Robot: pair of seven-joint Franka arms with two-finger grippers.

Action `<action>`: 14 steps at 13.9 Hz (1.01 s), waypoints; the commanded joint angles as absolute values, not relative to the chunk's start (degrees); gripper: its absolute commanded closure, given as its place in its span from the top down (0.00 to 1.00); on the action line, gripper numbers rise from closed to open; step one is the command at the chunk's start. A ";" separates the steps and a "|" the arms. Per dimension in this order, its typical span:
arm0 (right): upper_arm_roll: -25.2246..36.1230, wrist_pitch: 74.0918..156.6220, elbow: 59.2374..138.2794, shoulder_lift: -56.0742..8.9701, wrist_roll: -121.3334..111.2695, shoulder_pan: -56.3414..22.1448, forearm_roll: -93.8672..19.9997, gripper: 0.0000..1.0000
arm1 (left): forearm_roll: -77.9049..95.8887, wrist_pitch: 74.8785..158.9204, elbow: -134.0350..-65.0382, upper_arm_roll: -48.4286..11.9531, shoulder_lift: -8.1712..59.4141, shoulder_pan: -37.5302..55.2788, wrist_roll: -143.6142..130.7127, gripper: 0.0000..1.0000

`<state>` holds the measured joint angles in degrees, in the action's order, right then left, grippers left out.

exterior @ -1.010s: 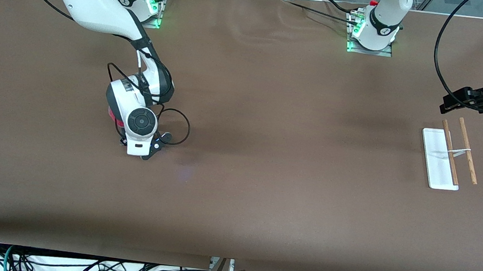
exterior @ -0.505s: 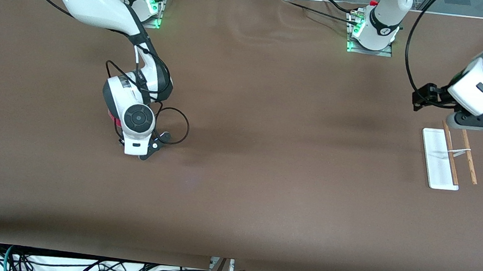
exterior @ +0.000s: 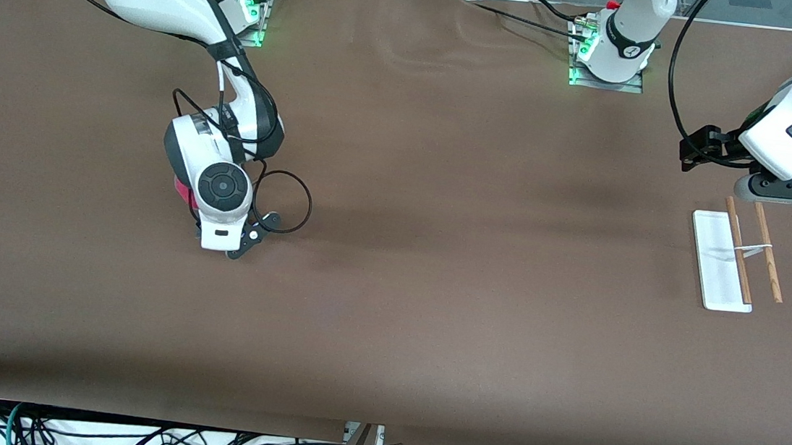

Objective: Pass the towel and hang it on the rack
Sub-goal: 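Grasp the pink towel with the right gripper and lift it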

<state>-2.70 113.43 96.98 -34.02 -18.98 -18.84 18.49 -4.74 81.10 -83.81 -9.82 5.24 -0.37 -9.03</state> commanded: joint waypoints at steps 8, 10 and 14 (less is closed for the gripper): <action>-3.51 109.97 94.41 -31.47 -19.16 -18.19 13.80 0.00 | -3.34 78.66 -81.91 -9.84 6.85 0.09 -7.91 1.00; -5.43 103.39 88.36 -31.46 -18.90 -18.19 13.71 0.00 | -3.25 79.10 -81.83 -9.84 7.38 0.26 -7.91 1.00; -8.69 96.17 80.52 -29.28 -15.39 -18.02 12.22 0.00 | -1.67 79.19 -81.91 -9.93 7.47 1.40 -8.00 1.00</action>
